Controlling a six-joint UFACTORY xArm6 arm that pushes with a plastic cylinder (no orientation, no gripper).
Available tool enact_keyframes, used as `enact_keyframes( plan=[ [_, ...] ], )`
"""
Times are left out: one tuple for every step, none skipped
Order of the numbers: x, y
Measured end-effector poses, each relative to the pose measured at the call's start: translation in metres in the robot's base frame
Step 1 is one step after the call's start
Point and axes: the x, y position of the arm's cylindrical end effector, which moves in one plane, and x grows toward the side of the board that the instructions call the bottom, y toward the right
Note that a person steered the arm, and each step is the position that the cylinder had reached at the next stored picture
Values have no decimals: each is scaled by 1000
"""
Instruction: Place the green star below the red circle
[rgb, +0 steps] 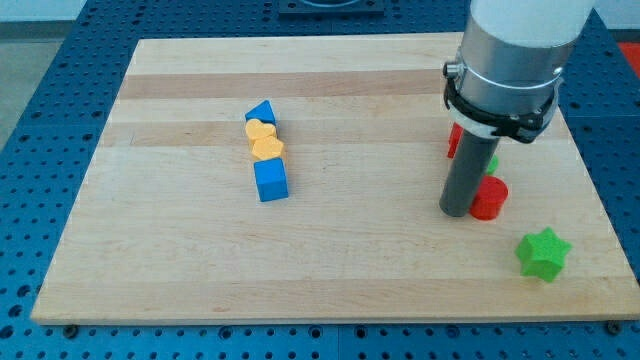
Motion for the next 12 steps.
enact_keyframes(
  plan=[
    [0, 0],
    [4, -5],
    [27, -20],
    [70, -21],
    [113, 1],
    [113, 23],
    [113, 67],
    [112, 109],
    [112, 124],
    [112, 124],
    [106, 124],
    [98, 122]
  ],
)
